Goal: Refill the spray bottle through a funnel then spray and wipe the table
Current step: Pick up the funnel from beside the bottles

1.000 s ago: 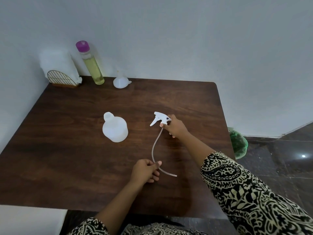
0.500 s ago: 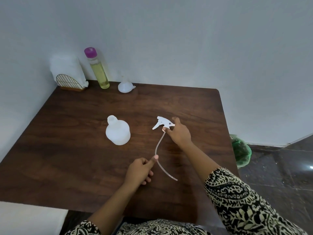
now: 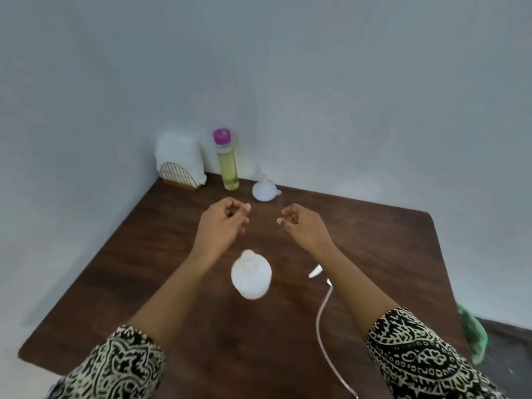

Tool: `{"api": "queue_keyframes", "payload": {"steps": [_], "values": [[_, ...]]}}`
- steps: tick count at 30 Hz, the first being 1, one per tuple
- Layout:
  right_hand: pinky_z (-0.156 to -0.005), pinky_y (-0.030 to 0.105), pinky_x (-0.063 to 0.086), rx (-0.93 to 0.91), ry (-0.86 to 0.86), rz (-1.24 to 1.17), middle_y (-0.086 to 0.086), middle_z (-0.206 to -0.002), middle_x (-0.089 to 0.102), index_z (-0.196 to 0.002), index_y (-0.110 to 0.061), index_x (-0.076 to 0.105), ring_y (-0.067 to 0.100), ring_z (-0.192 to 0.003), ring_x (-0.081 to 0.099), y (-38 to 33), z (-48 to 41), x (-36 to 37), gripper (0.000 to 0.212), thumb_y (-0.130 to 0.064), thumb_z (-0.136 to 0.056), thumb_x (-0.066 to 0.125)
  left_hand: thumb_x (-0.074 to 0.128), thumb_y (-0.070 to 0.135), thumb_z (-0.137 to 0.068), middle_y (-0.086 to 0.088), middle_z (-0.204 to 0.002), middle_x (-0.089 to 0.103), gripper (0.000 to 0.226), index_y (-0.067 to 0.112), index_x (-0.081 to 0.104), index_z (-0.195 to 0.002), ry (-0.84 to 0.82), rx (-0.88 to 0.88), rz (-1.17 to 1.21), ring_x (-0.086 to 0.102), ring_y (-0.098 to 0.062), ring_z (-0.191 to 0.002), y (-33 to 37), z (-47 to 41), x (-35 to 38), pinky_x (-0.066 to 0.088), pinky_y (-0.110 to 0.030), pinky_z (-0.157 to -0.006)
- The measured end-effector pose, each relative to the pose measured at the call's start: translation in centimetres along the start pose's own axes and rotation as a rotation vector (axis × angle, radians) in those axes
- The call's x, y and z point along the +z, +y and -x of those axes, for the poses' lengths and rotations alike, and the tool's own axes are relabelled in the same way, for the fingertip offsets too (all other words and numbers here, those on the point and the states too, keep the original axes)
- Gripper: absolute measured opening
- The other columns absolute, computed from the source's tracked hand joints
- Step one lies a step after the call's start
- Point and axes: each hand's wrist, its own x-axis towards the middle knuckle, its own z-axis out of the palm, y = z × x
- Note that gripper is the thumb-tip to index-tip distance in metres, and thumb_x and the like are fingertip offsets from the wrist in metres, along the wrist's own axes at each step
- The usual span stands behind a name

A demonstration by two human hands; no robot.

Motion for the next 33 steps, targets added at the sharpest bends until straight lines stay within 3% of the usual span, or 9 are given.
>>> {"api": "queue_keyframes", "payload": {"steps": [3, 6, 9, 11, 16, 18, 23, 29, 33], "values": [[-0.084, 0.029, 0.047, 0.012, -0.015, -0.006, -0.004, -0.098, 0.065, -0.113, -0.019, 0.061, 0.015, -0.095, 0.061, -2.3, -4.7, 1.2, 0.03, -0.034, -0.087, 0.062, 0.061, 0.035, -0.09, 0.006, -0.086, 0.068, 0.015, 0.021, 0.064, -0.096, 0.057, -0.018, -0.007, 0.066, -0.01, -0.079, -2.1, -6.5, -1.4, 0.05, -0.028, -0.071], [-0.081, 0.028, 0.043, 0.031, 0.015, 0.018, 0.0, -0.109, 0.063, -0.117, -0.018, 0.058, 0.018, -0.103, 0.059, -3.5, -9.4, 2.8, 0.033, -0.03, -0.087, 0.062, 0.064, 0.03, -0.089, 0.005, -0.09, 0.064, 0.022, 0.018, 0.061, -0.106, 0.056, -0.043, -0.059, 0.061, -0.012, -0.084, -4.1, -11.7, -1.8, 0.043, -0.025, -0.072], [-0.081, 0.031, 0.044, 0.067, 0.056, 0.123, 0.007, -0.121, 0.054, -0.127, -0.016, 0.05, 0.024, -0.108, 0.057, -3.2, -13.6, 4.7, 0.041, -0.024, -0.088, 0.06, 0.067, 0.028, -0.088, 0.003, -0.097, 0.062, 0.029, 0.017, 0.059, -0.114, -0.025, -0.066, -0.089, 0.061, -0.016, -0.096, -7.0, -15.3, -1.1, 0.045, -0.027, -0.079], [-0.08, 0.035, 0.047, 0.097, 0.049, 0.216, 0.01, -0.127, 0.048, -0.133, -0.015, 0.043, 0.029, -0.107, 0.057, -2.5, -15.7, 5.9, 0.048, -0.018, -0.088, 0.059, 0.068, 0.029, -0.087, -0.002, -0.117, 0.06, 0.043, 0.018, 0.055, -0.126, -0.103, -0.056, -0.201, 0.058, -0.019, -0.111, -9.5, -16.6, -0.1, 0.048, -0.033, -0.092], [-0.083, 0.038, 0.047, 0.098, 0.036, 0.304, 0.012, -0.129, 0.047, -0.135, -0.016, 0.04, 0.032, -0.108, 0.057, -1.6, -19.5, 8.1, 0.049, -0.018, -0.09, 0.059, 0.066, 0.052, -0.082, -0.004, -0.159, 0.019, 0.081, 0.029, 0.026, -0.149, -0.364, -0.125, -0.696, 0.016, -0.027, -0.146, -14.6, -17.7, 1.9, 0.025, -0.048, -0.113], [-0.086, 0.037, 0.045, 0.069, 0.042, 0.31, 0.011, -0.127, 0.05, -0.133, -0.016, 0.043, 0.03, -0.11, 0.056, -1.6, -20.6, 8.7, 0.045, -0.019, -0.091, 0.059, 0.063, 0.06, -0.08, -0.004, -0.163, 0.004, 0.09, 0.032, 0.016, -0.152, -0.401, -0.118, -0.779, 0.003, -0.028, -0.149, -15.5, -17.9, 2.3, 0.014, -0.051, -0.116], [-0.085, 0.033, 0.042, 0.043, 0.088, 0.34, 0.014, -0.115, 0.059, -0.117, -0.007, 0.057, 0.03, -0.107, 0.056, -1.8, -21.8, 9.2, 0.026, -0.013, -0.092, 0.056, 0.059, 0.061, -0.083, -0.004, -0.163, -0.007, 0.092, 0.033, 0.007, -0.153, -0.436, -0.106, -0.799, -0.005, -0.028, -0.149, -16.0, -18.0, 2.7, 0.008, -0.053, -0.118], [-0.073, 0.025, 0.038, 0.104, 0.212, 0.129, 0.008, -0.098, 0.066, -0.101, -0.005, 0.065, 0.024, -0.09, 0.059, -3.0, -20.6, 7.1, 0.016, -0.01, -0.087, 0.061, 0.055, 0.061, -0.086, -0.004, -0.162, -0.011, 0.09, 0.032, 0.004, -0.153, -0.441, -0.099, -0.797, -0.009, -0.028, -0.149, -16.3, -17.7, 2.7, 0.005, -0.052, -0.118], [-0.077, 0.03, 0.055, 0.231, 0.242, -0.291, 0.002, -0.085, 0.065, -0.092, -0.011, 0.064, 0.021, -0.077, 0.066, -3.7, -17.0, 4.4, 0.006, -0.012, -0.086, 0.064, 0.06, 0.057, -0.085, -0.005, -0.163, -0.005, 0.089, 0.03, 0.01, -0.154, -0.459, -0.149, -0.703, -0.005, -0.027, -0.149, -15.3, -17.6, 2.0, 0.006, -0.051, -0.119]]}}
